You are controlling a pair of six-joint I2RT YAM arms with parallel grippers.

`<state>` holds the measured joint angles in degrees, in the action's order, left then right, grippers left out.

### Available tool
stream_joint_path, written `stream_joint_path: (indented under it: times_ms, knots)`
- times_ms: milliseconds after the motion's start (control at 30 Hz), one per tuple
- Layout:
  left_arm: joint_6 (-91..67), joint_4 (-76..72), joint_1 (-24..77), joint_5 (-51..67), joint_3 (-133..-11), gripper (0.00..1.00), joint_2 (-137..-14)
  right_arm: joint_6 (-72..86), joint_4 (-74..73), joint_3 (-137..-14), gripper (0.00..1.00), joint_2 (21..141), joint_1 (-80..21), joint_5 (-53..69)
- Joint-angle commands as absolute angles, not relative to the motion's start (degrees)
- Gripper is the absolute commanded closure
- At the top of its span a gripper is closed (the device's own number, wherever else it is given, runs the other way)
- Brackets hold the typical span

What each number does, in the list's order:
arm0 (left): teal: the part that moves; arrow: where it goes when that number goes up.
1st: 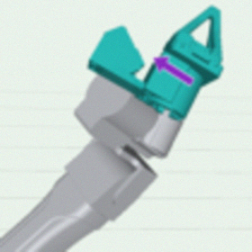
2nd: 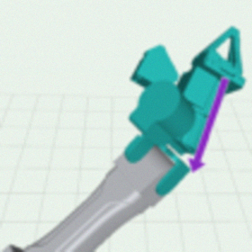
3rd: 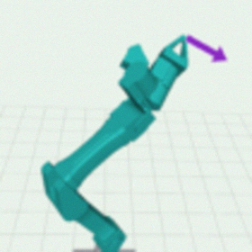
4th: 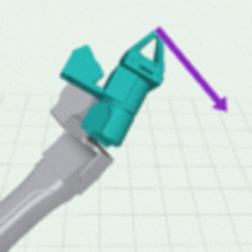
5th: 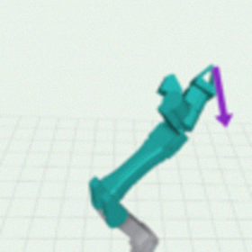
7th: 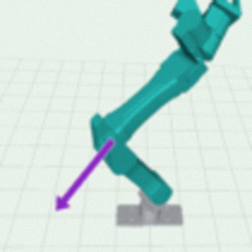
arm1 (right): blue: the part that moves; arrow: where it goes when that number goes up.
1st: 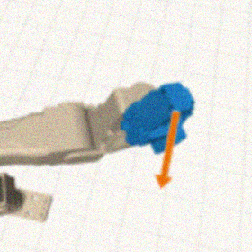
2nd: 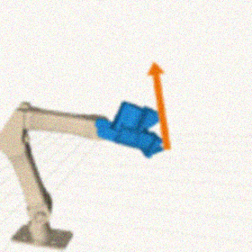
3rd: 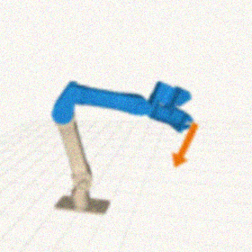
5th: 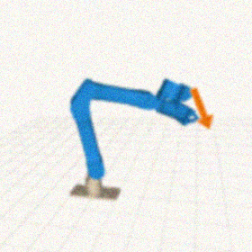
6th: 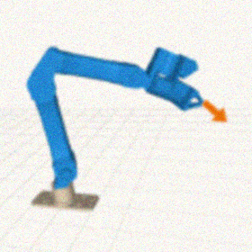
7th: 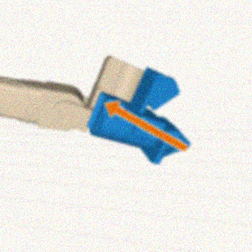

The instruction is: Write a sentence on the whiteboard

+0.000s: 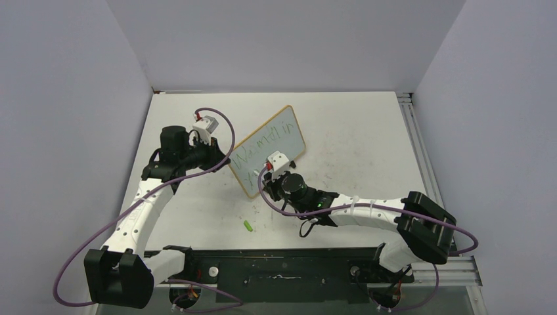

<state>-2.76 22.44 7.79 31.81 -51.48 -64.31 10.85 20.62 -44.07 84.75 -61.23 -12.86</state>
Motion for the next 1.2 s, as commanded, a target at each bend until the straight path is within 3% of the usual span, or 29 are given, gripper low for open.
stream_joint_path:
  times_ms: [0, 500, 1167]
  knots:
    - [-2.11, 23.41, 7.82, 31.67, -52.64, 1.00, -64.30, 11.58, 23.74, -44.85, 0.95, 84.90, -61.60, -13.69]
    - [-2.11, 23.45, 7.80, 31.43, -52.58, 1.00, -64.40, 10.92, 21.44, -42.72, 0.95, 78.30, -60.96, -14.56]
    - [-2.11, 23.36, 7.88, 31.45, -52.58, 1.00, -64.51, 10.75, 23.89, -43.77, 0.95, 83.11, -58.15, -11.30]
